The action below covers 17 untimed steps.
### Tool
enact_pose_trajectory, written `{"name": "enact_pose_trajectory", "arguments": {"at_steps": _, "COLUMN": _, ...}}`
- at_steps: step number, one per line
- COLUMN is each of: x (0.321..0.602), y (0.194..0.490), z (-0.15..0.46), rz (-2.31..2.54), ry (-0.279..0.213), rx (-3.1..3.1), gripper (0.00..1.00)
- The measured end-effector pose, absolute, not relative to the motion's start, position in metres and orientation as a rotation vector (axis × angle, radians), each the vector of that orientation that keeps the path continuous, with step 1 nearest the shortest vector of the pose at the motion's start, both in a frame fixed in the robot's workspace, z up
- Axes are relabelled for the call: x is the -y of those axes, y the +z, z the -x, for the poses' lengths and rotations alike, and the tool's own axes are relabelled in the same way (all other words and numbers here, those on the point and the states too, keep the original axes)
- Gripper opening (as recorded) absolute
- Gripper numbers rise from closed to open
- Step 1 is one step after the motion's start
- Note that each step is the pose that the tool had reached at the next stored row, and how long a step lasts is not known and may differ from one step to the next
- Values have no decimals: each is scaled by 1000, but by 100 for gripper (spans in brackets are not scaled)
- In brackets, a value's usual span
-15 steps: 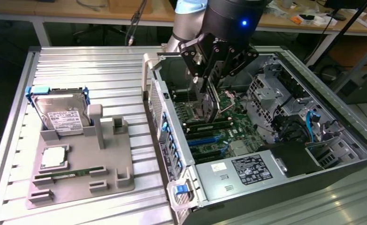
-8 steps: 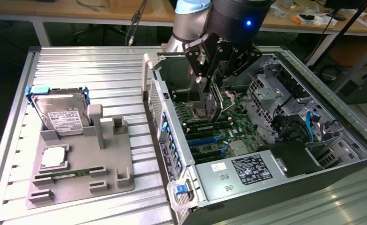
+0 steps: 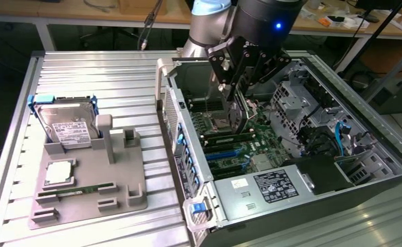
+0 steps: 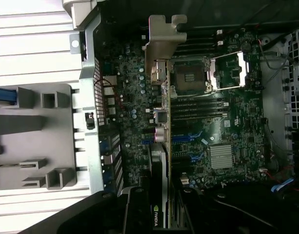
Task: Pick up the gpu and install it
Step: 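Pick up the gpu and move the gpu toward the slot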
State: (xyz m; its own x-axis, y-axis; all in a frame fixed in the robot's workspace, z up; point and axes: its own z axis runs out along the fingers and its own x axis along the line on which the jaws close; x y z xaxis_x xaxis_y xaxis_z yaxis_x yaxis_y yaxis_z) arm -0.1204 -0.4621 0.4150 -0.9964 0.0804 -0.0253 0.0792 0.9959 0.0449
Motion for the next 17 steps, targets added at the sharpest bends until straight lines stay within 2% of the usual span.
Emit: {"name": "enact_pose_trajectory", "arguments": {"at_steps": 17, "x": 462, "y": 415, "z": 100, "rz": -124, "ry": 68, "rx": -3111, "gripper": 27}}
